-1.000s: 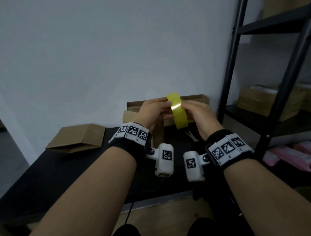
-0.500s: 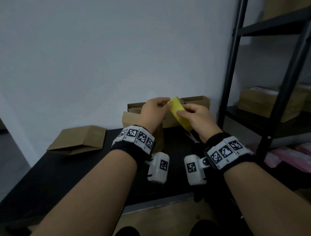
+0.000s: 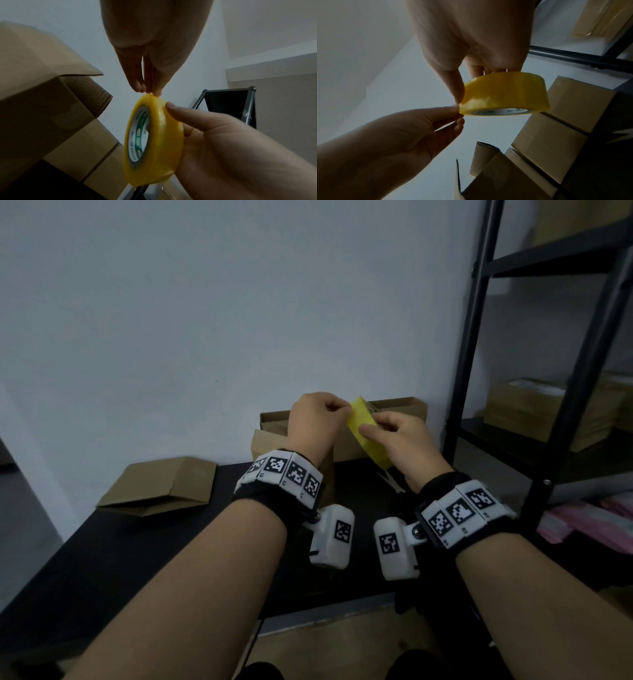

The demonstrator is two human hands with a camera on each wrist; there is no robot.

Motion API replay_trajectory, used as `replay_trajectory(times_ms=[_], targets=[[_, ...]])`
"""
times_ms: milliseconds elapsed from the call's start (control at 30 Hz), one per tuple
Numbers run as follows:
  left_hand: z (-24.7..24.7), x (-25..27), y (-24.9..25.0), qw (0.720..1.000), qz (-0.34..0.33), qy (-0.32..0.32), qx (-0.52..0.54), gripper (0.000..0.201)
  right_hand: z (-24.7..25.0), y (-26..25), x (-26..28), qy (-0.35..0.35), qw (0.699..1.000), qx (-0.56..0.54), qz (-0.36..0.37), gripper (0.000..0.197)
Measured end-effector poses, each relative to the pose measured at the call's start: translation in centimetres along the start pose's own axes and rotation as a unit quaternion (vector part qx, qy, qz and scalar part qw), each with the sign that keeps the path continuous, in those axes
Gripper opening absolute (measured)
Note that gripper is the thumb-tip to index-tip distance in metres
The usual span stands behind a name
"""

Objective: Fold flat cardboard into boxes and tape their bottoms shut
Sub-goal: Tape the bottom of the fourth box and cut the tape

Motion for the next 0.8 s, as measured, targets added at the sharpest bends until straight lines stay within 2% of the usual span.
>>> replay_trajectory(times_ms=[167, 400, 633, 800], targets=[[-0.38, -0.14, -0.02, 0.996, -0.027, -0.026, -0.075, 0.011, -0.16, 0.03, 0.18, 0.003, 1.0, 0.009, 0.001, 0.045], [-0.61, -0.53, -0.43, 0.991, -0.042, -0.068, -0.103, 0.01, -0.14, -0.29, 0.34, -0.011, 0.999, 0.034, 0.012, 0.04], [-0.27, -0.5, -0.14, 0.993, -0.007, -0.092, -0.075, 0.017, -0.01, -0.57, 0.45, -0.024, 0.996, 0.081, 0.035, 0.036], [-0.26, -0.33, -0.4, 0.993, 0.041, -0.107, 0.001, 0.019, 0.42, -0.65, 0.97, -0.031, 0.99, 0.131, 0.045, 0.03]])
Point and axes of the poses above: each hand's wrist, its own x-axis away from the middle knuckle, its own z-axis out of the back of the hand, y = z × x, the point moved 2 cm from there along -x, towards the middle knuckle, and after that the axes turned 10 degrees about x, right-handed, at the moved point
